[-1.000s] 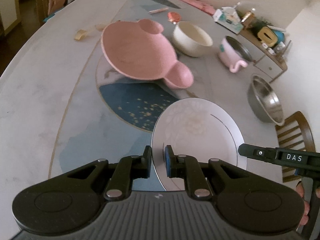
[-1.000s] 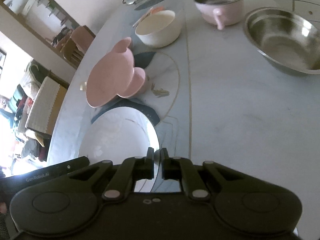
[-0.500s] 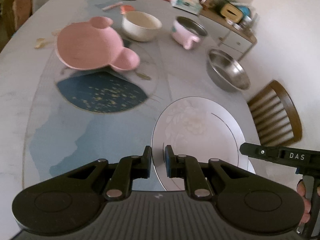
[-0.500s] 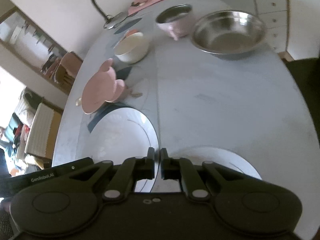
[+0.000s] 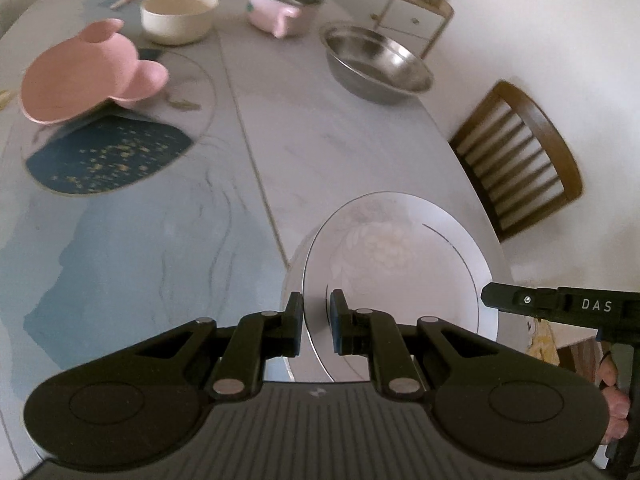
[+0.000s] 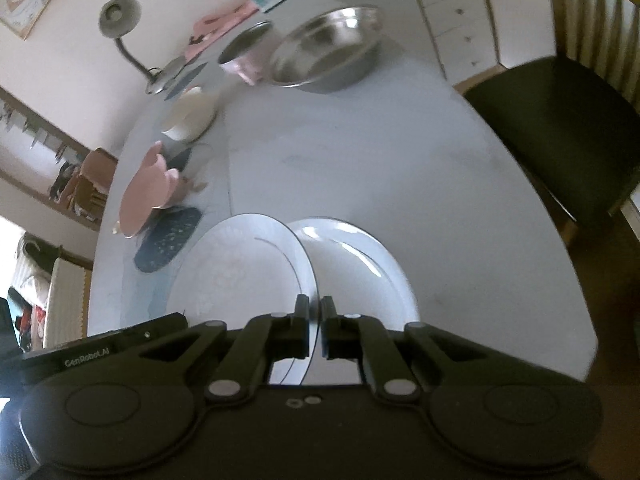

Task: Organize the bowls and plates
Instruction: 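Lift the gold-rimmed plate with both grippers and carry it over the large plate, then lower the gold-rimmed plate onto the large white plate with both grippers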

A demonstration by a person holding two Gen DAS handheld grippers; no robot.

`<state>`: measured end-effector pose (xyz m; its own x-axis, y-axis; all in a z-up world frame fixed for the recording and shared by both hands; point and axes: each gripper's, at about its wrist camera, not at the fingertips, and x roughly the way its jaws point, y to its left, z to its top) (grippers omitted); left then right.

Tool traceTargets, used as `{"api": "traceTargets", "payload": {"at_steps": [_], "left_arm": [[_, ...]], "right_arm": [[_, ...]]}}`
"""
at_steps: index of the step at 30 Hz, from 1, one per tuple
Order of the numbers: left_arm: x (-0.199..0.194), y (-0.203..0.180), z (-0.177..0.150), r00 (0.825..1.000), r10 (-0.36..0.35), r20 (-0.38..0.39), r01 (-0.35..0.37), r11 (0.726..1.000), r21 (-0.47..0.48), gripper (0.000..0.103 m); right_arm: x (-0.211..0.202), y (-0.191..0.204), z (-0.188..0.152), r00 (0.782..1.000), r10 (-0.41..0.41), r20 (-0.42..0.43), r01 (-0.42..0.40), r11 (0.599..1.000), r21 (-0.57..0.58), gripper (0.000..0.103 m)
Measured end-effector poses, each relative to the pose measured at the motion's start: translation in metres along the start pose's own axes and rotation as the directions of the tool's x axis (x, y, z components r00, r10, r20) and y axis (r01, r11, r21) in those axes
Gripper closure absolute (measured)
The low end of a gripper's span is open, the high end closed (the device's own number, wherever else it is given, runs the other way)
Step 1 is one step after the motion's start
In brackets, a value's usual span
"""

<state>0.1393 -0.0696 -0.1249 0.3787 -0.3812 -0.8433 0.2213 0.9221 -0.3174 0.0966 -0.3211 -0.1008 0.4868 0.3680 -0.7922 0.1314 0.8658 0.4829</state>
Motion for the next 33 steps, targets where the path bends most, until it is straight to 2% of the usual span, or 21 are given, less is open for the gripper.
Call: {"api": "traceTargets", "payload": {"at_steps": [15,33], "left_arm": [[0.040,-0.013,-0.011,0.996,0.011,-0.091,-0.006,0.999,0.053,0.090],[0.038,-0.014,-0.009,0.995,0.033,-0.090,-0.026,0.996,0.080,0.090]], "right_arm": [[0.012,-0.037,-0.029,0.999,-0.037,-0.030,0.040,0.996,0.081,0.097],[0.022,-0.042,-0.026,0.998,-0.034,-0.044,0.037,0.998,0.059,0.097]]}}
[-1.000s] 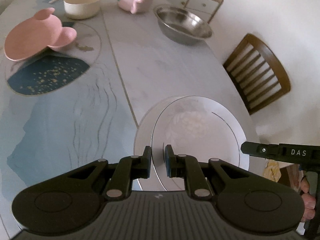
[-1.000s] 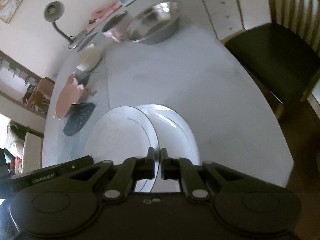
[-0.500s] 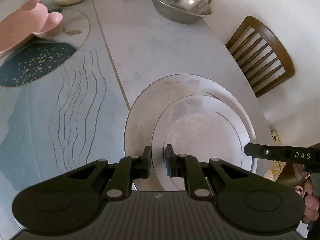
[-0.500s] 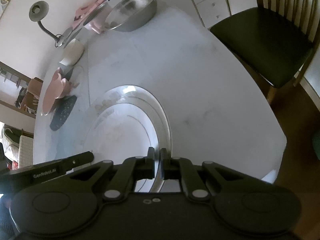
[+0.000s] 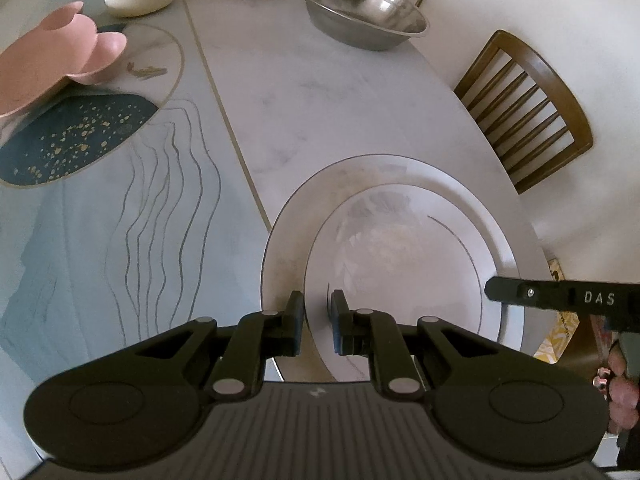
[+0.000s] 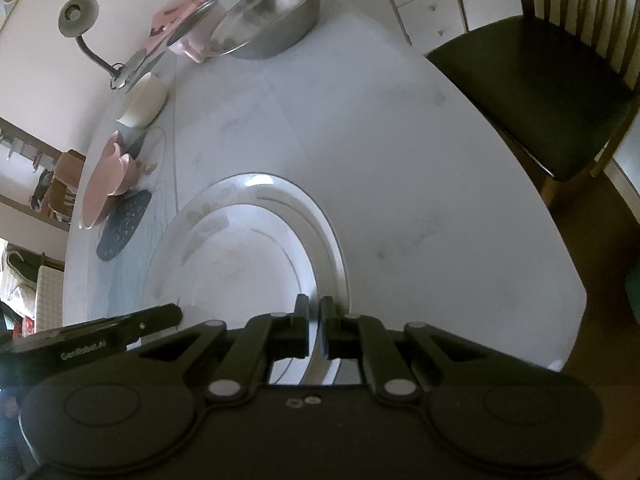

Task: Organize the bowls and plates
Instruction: 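Lower the gold-rimmed plate onto the large white plate with both grippers, then open both grippers and pull them back from the stacked plates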

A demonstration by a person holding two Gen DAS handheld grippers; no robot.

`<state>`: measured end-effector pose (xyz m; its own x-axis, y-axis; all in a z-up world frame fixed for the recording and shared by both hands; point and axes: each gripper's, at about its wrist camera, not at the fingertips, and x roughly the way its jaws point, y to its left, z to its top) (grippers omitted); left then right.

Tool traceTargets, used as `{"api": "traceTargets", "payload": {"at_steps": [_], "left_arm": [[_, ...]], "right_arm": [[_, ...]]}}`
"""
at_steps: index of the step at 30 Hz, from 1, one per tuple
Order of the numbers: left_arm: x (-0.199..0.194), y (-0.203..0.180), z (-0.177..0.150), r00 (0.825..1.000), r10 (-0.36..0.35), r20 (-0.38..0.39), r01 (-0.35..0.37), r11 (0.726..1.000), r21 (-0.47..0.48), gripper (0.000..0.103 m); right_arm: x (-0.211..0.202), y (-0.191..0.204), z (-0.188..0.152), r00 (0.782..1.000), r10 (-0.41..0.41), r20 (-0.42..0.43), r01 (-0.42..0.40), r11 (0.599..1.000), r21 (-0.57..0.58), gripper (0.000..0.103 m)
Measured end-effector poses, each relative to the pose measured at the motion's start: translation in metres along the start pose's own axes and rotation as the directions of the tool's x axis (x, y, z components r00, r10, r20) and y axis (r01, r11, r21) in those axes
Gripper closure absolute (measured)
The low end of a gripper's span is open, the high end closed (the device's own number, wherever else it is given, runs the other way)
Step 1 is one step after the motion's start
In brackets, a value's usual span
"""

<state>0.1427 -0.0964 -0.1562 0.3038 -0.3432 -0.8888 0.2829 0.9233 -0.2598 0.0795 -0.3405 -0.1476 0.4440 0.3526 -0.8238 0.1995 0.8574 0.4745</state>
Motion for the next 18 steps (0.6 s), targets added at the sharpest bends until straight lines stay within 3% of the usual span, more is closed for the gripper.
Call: {"api": "traceTargets", "payload": {"at_steps": [13,18], "left_arm": [[-0.010,0.002,0.003,1.000,0.017,0.022,-0.018,0.999,0.028,0.090],[-0.019,0.002,-0.001,0.998,0.032,0.054,-0.034,0.999,0.041,0.090]], "right_arm": [[0.000,0.003,0.006,1.000,-0.019,-0.016,0.019,0.999,-0.026,0.096],[-0.004,0.014,0.006,0.999,-0.051,-0.001,0.051,0.996,-0.071,0.084]]}}
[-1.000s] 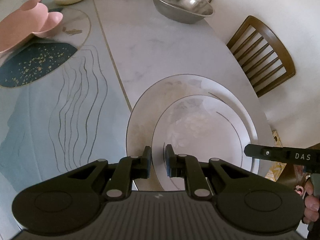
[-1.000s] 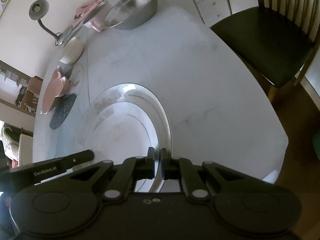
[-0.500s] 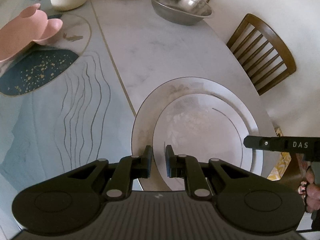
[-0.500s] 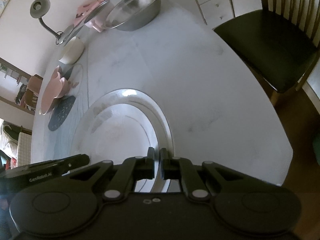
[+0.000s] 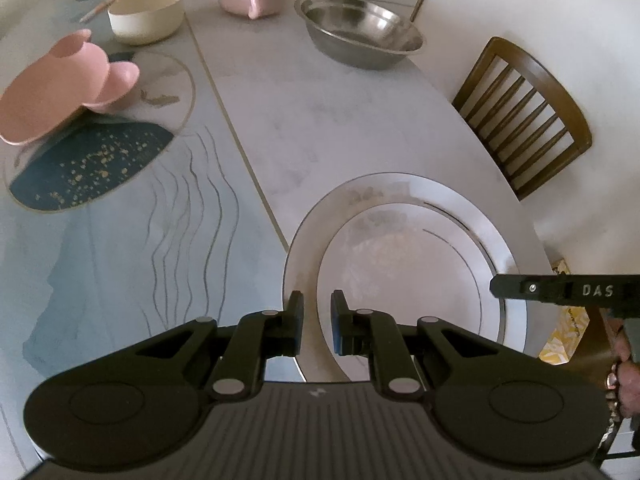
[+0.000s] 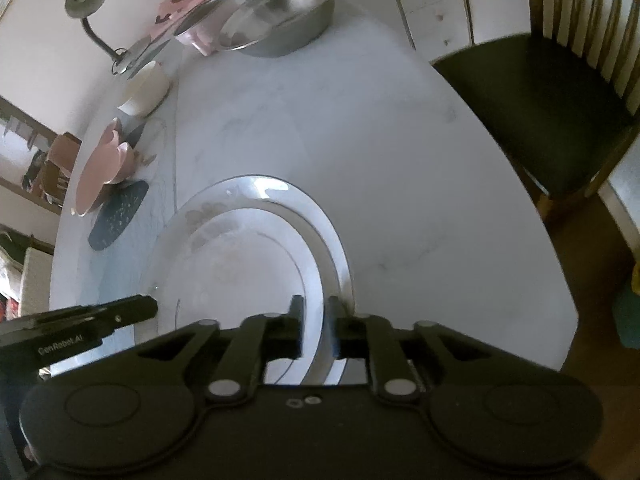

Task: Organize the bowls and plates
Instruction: 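Open both grippers and pull them back from the stacked plates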

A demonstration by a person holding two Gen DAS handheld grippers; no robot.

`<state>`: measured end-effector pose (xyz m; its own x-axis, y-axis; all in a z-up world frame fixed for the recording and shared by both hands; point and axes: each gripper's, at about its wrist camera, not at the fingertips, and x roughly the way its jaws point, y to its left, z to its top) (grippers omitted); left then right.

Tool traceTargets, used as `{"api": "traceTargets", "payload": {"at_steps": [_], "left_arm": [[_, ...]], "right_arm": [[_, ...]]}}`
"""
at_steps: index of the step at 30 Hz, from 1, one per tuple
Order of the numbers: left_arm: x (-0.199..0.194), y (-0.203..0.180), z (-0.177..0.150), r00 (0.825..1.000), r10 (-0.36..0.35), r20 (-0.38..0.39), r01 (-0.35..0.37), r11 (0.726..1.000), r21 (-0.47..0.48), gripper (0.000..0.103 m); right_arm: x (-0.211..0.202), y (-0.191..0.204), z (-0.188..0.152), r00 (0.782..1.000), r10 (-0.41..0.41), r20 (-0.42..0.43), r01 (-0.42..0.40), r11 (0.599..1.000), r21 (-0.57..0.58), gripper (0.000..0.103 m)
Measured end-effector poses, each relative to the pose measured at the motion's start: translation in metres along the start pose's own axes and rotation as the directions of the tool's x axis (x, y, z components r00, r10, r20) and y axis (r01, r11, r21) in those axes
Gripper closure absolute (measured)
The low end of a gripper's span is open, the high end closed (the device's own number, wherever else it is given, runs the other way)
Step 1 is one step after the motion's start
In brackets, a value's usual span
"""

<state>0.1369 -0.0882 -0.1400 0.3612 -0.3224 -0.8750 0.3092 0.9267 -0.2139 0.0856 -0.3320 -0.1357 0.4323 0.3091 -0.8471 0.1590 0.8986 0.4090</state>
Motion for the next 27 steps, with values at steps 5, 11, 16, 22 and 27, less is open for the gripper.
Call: {"api": "traceTargets", "payload": {"at_steps": [5,11,16,22,27], "left_arm": [[-0.013,-0.001,-0.004,0.999,0.012,0.038,-0.012,1.000,0.008,0.090],[-0.041,-0.002,-0.004,0.992,0.014,0.125,-0.016,1.000,0.015,0.087],[-0.069,0.001,-0.006,0.976,0.022,0.214,-0.021,1.000,-0.009,0.053],[-0.098,0.003,-0.010,0.947,0.059,0.316,-0.061,0.998,-0.006,0.038],[-0.120,0.005,-0.014,0.919,0.098,0.383,-0.102,0.995,-0.010,0.030]], "right_arm": [[-0.013,0.014,0.000,1.000,0.011,0.019,-0.010,0.998,-0.066,0.080],[-0.034,0.052,-0.003,0.996,0.021,0.092,0.001,0.973,-0.232,0.069],[-0.053,0.078,-0.003,0.988,0.059,0.145,-0.010,0.947,-0.321,0.065],[-0.068,0.106,-0.002,0.977,0.097,0.191,-0.014,0.919,-0.394,0.053],[-0.076,0.127,-0.002,0.967,0.124,0.223,-0.017,0.905,-0.426,0.035]]}}
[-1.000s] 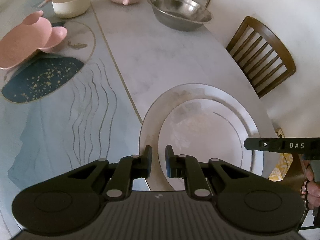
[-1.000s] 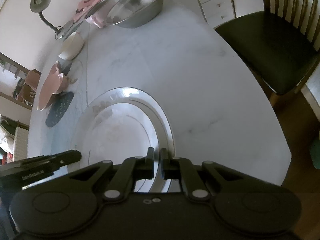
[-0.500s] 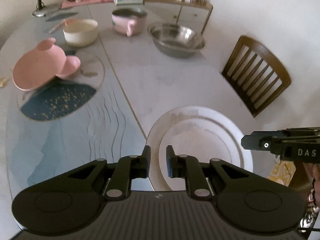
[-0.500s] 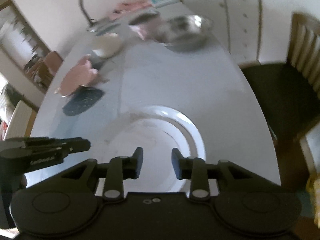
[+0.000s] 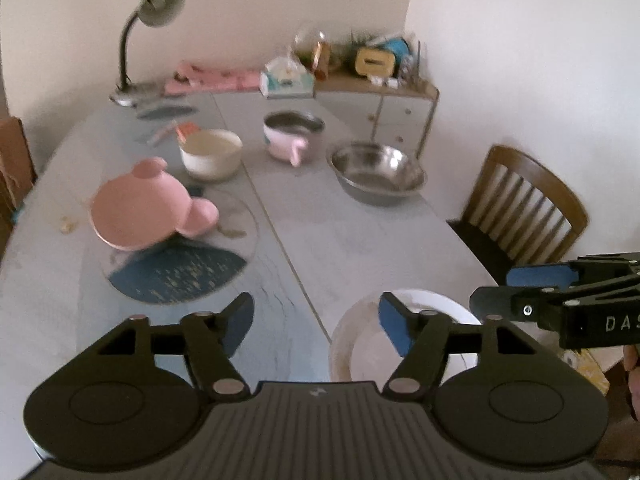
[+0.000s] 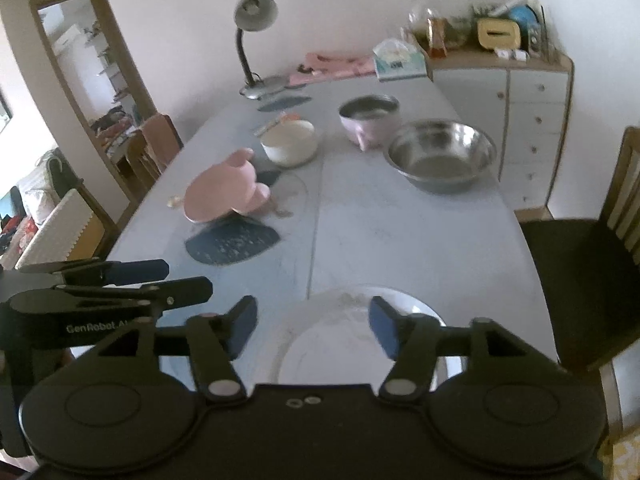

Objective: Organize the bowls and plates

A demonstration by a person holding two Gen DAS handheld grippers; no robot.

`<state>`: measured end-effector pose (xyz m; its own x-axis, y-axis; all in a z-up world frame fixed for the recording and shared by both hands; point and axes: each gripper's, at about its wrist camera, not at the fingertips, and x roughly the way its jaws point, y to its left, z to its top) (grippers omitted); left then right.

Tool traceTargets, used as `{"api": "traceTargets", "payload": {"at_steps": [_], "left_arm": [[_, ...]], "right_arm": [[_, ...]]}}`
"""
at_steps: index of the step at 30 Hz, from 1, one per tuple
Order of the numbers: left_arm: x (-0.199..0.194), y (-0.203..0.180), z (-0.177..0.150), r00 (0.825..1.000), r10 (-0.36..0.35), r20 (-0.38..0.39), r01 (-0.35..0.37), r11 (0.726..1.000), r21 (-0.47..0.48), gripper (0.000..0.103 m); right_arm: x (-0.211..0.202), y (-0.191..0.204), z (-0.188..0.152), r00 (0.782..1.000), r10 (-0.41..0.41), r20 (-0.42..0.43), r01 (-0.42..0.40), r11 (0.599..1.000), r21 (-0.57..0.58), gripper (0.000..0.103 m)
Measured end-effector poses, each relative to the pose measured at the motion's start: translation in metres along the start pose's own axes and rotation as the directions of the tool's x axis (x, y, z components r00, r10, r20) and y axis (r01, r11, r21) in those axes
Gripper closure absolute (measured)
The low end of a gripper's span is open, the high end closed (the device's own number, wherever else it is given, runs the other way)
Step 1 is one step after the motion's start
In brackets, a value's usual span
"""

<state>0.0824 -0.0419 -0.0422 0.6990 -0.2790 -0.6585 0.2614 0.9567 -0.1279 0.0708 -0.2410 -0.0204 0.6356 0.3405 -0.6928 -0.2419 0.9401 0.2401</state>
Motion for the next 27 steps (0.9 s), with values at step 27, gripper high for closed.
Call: {"api": "traceTargets", "payload": {"at_steps": [27], "left_arm": [[-0.006,0.088,0.036,0.969,0.211,0.127,-0.191,0.970,-0.150,0.000]], "right_arm": [[0.046,0.068,0.043,0.994,0.093,0.053,-0.089,0.993,-0.078,0.008]]}}
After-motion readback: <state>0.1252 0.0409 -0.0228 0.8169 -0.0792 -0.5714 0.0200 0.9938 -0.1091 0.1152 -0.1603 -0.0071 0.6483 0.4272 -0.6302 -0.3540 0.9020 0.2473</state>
